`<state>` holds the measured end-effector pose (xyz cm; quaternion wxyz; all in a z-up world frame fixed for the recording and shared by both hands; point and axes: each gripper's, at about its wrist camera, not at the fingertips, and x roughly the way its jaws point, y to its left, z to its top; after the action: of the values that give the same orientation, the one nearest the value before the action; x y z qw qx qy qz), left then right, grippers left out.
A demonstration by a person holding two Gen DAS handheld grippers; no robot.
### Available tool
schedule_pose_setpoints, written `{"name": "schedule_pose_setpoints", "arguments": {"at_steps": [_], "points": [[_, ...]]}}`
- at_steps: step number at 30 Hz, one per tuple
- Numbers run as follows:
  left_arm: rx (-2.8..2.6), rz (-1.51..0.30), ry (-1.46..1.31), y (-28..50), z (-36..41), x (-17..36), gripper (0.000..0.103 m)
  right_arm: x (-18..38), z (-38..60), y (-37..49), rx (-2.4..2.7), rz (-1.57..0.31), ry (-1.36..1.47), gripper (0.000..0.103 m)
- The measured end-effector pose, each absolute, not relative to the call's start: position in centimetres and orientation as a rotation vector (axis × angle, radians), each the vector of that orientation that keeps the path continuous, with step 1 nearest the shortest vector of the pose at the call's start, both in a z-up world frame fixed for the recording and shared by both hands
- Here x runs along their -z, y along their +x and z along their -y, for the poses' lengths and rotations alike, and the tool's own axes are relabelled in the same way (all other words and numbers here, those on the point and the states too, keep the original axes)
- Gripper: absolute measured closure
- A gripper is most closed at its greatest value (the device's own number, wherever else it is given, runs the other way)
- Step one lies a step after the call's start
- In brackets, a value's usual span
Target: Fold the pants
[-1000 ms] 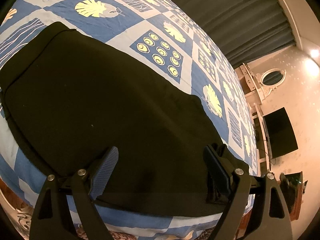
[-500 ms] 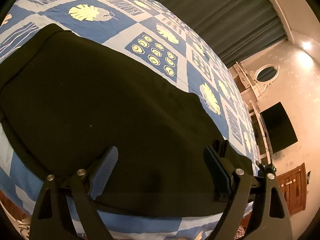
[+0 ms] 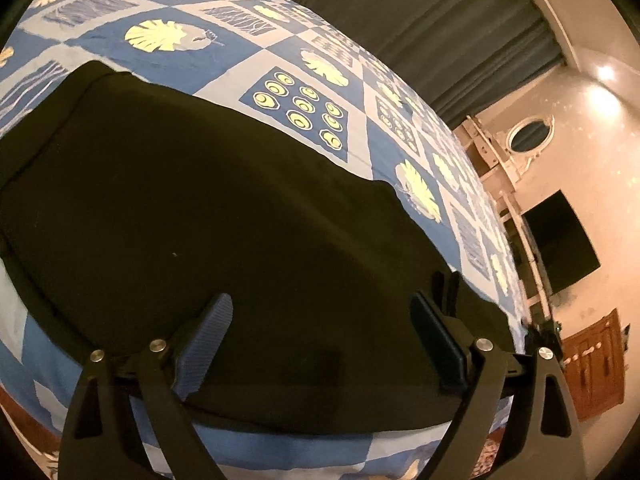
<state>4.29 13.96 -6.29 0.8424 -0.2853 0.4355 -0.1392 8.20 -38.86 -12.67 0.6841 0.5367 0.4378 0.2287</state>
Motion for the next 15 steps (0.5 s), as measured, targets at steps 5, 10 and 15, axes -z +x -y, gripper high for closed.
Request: {"name": "schedule_pose_setpoints", "arguments": {"at_steps": [5,10,15], "points": [[0.295,-0.917,-0.641,4.4,-14.3,6.4,0.014,13.1,38.0,5.3,-0.632,-1.039,1.191,0.033],[0.294,-0.919,-0.630,4.3,-14.3,6.3,0.014,12.3,35.7,4.7,-0.650,-1.101,1.010,0.054],[0.304,-0.926,-0.632,4.2,-14.4,6.2,0.014,13.6,34.7,4.4,-0.626,-1.164,0.972,0.084]]}}
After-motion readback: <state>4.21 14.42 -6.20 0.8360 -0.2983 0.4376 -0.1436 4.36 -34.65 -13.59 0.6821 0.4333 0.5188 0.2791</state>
